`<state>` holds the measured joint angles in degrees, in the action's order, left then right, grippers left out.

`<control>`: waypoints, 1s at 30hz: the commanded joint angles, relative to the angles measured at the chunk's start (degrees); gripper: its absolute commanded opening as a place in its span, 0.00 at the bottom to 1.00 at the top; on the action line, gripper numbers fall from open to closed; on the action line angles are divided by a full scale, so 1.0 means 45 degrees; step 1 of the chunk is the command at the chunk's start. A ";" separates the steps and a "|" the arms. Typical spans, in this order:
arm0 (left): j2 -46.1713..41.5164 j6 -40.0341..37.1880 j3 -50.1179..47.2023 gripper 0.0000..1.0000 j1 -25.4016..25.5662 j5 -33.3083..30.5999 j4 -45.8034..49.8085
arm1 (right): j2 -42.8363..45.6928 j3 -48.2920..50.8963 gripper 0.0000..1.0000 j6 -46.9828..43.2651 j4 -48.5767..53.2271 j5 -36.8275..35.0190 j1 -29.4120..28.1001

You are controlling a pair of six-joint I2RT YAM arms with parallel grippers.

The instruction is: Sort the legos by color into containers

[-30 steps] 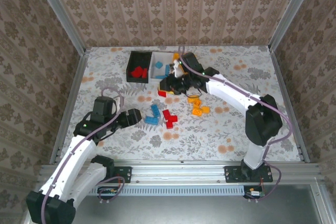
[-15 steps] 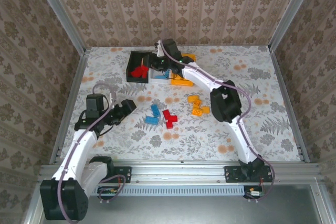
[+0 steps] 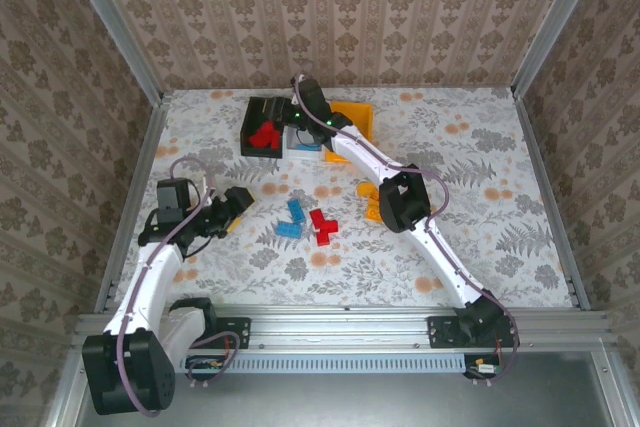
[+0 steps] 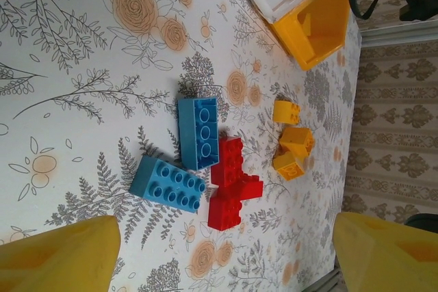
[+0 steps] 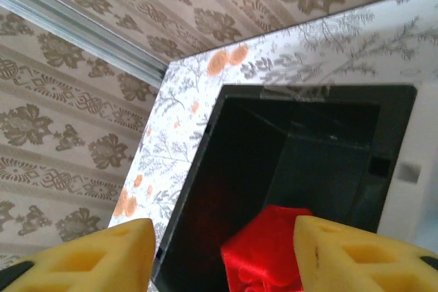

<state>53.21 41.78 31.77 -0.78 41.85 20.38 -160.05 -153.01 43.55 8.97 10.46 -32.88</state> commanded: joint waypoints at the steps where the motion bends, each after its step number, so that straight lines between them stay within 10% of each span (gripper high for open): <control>1: -0.0008 -0.0417 0.0303 0.82 -0.0146 0.0408 0.0217 | -0.0243 -0.0603 0.60 -0.0011 -0.0634 -0.0760 -0.0036; 11: -0.0338 -0.0534 0.0570 0.82 -0.0203 0.0192 0.0365 | 0.1726 -0.0743 0.61 -0.0633 0.0895 0.0412 -0.0056; 19: -0.0255 -0.2269 0.2187 0.83 0.1250 -0.1836 0.2237 | 0.5465 -0.0344 0.61 -0.3006 0.8949 0.0467 0.0223; 30: 0.1844 -0.3510 0.3680 0.85 0.5343 -0.4580 0.2790 | 1.3560 1.1300 0.65 -0.4453 1.1460 -0.1762 0.0770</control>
<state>59.57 29.58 45.80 20.43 25.89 31.14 -101.67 -111.98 25.98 54.19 6.76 -30.04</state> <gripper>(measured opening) 0.846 0.650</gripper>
